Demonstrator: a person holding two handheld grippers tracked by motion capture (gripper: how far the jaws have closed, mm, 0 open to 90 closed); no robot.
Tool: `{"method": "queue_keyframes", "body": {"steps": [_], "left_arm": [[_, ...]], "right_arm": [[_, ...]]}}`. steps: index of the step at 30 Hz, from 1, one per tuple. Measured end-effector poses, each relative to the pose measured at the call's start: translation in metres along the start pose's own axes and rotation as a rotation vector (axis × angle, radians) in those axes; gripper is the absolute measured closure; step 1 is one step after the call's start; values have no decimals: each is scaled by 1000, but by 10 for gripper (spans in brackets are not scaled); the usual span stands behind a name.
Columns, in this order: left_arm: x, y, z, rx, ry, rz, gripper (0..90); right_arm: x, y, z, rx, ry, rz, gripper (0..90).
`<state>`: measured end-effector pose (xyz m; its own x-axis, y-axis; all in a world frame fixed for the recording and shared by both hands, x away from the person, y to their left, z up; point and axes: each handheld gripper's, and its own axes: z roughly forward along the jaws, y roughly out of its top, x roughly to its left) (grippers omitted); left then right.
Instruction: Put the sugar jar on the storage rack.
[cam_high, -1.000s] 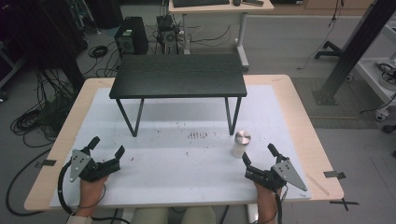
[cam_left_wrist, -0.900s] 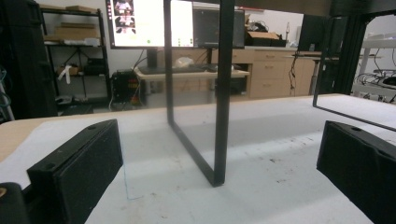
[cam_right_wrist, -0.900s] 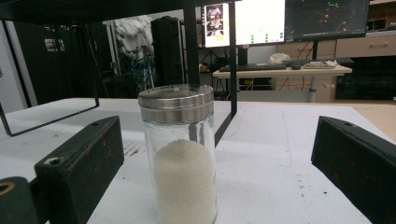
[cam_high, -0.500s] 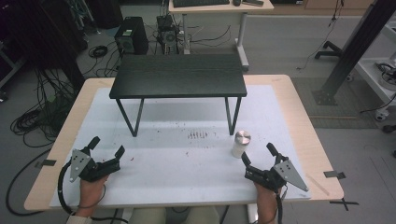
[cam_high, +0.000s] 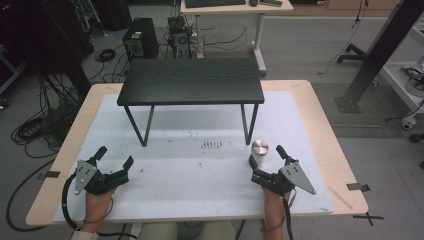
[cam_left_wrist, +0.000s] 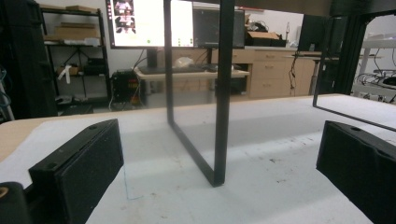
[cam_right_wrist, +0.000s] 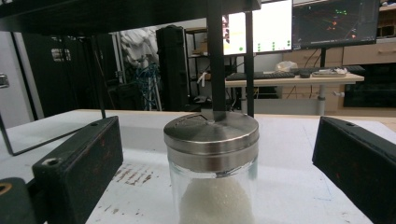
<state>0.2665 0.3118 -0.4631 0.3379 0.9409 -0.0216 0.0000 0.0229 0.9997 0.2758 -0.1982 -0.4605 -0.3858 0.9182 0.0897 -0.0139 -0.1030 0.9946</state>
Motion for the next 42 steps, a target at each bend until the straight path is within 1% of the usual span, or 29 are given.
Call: {"method": "queue_keyframes", "body": {"steps": [3, 6, 11, 13, 17, 22, 27, 35, 42], "left_arm": [[0, 0, 0, 1, -1, 1, 9], [0, 0, 0, 1, 0, 0, 10], [0, 0, 0, 0, 0, 0, 9], [0, 0, 0, 0, 0, 0, 10], [0, 0, 0, 1, 0, 0, 10], [0, 0, 0, 0, 0, 0, 9], [0, 0, 0, 0, -1, 2, 10], [0, 0, 0, 0, -1, 2, 9], [0, 0, 0, 0, -1, 1, 9]], "right_arm": [[1, -4, 5, 0, -23, 7, 17], [1, -4, 8, -1, -32, 6, 30], [0, -5, 14, 24, -44, -8, 40], [0, -5, 14, 29, -42, -13, 43], [1, -5, 17, 45, -37, -38, 50], [0, -5, 19, 42, -36, -32, 54], [2, -6, 19, 52, -24, -51, 63], [1, -6, 18, 47, -29, -39, 63], [1, -6, 18, 50, -29, -45, 63]]}}
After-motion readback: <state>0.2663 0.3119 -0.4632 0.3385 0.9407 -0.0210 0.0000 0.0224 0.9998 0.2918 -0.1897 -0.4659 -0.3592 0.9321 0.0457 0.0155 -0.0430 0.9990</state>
